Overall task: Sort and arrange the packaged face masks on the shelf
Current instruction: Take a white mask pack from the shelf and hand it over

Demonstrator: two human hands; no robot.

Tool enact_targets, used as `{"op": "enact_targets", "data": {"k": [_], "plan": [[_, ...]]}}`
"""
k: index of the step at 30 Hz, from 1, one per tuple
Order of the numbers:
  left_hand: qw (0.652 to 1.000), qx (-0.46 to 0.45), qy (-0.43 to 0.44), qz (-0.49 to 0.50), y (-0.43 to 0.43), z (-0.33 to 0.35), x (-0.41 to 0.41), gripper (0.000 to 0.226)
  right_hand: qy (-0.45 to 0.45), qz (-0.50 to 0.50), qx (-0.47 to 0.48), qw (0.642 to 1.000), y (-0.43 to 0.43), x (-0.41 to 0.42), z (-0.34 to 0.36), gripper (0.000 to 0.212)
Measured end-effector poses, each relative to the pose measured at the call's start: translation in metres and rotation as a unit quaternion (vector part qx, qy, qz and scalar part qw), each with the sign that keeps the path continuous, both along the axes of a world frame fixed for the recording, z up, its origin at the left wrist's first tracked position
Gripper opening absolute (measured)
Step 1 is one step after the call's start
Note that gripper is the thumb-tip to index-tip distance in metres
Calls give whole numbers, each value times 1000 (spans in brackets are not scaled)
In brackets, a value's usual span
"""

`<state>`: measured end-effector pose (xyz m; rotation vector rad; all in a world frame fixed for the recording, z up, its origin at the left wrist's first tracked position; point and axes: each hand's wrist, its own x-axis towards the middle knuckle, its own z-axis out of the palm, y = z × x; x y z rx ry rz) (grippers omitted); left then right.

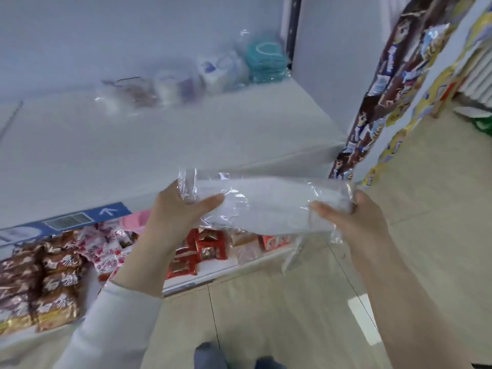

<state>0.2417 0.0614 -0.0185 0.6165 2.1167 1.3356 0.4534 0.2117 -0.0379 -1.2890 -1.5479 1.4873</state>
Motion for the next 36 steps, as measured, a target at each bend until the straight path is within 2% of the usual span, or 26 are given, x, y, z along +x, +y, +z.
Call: {"op": "enact_targets", "data": {"k": [3,5,8,10,13,16,20,25,28,30,32,33,36], "plan": [[999,18,7,48,-27,13,-28,31,-15,67,4,998,-4,-49,13,46],[996,27,12,81,-47,19,-49,28,-6,114,-16,993,-12,-82,25,54],[992,36,15,124,-76,24,-91,29,27,190,-53,980,-28,-133,37,34],[989,37,16,141,-96,25,-125,42,26,211,-59,975,-40,-171,41,27],[987,40,19,156,-125,27,-183,49,16,214,-24,976,-60,-238,44,27],[985,67,15,159,-148,33,-242,38,24,198,10,980,-80,-307,46,46],[983,99,18,155,-161,40,-329,42,-4,164,133,977,-96,-394,60,59],[988,63,25,141,-147,57,-419,55,-110,189,277,936,-89,-482,90,68],[988,-7,34,149,-127,59,-457,64,-163,210,292,919,-74,-526,100,71],[989,-19,20,148,-115,52,-479,59,-213,228,294,903,-65,-549,98,71],[987,-32,19,158,-103,45,-492,45,-280,240,331,869,-56,-568,91,66],[985,-55,27,161,-98,41,-496,45,-307,242,352,851,-52,-575,88,62],[981,-112,60,150,-84,36,-500,64,-368,251,376,813,-40,-592,80,50]]}}
